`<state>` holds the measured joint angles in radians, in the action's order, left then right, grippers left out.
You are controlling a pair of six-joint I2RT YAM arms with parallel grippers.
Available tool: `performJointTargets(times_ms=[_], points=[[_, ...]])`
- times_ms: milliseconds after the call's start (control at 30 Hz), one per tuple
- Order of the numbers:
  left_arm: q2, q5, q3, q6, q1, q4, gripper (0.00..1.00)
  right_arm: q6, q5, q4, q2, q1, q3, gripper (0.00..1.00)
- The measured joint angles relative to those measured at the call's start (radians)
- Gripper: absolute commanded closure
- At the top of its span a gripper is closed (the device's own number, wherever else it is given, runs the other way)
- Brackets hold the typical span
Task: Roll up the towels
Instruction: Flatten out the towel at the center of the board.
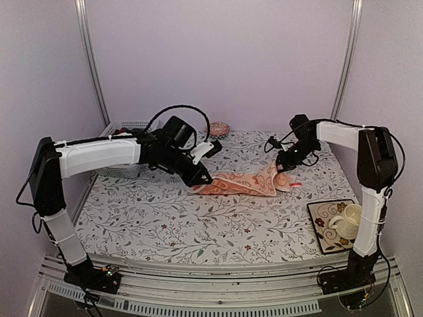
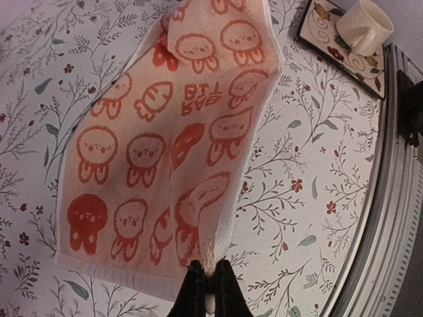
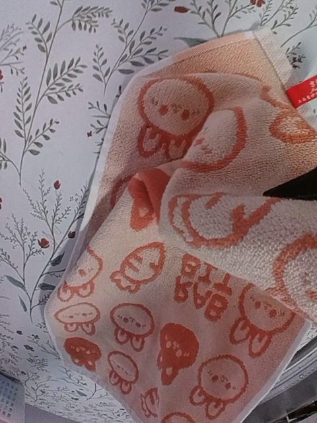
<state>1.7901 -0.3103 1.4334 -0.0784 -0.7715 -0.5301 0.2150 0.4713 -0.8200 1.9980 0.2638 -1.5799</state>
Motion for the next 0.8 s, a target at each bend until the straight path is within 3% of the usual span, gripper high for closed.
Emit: performJointTargets(times_ms=[67,233,500,800], points=[[-0.017,0.004,-0.027,0.036,0.004,0.01,1.0,0.004,0.014,-0.014,0.066,0.021,-0.042,0.9],[-0.072,0.067,-0.113,0.161,0.047,0.055,1.0,-0.007,-0.022,-0.011,0.224,0.091,-0.113,0.59],[-0.129,0.128,-0.19,0.321,0.177,0.143,1.0,-0.016,-0.257,0.1,0.15,0.115,-0.042,0.53],[0.009,0.103,-0.149,0.39,0.209,0.209,1.0,0.029,-0.388,0.245,-0.034,0.115,0.124,0.42]])
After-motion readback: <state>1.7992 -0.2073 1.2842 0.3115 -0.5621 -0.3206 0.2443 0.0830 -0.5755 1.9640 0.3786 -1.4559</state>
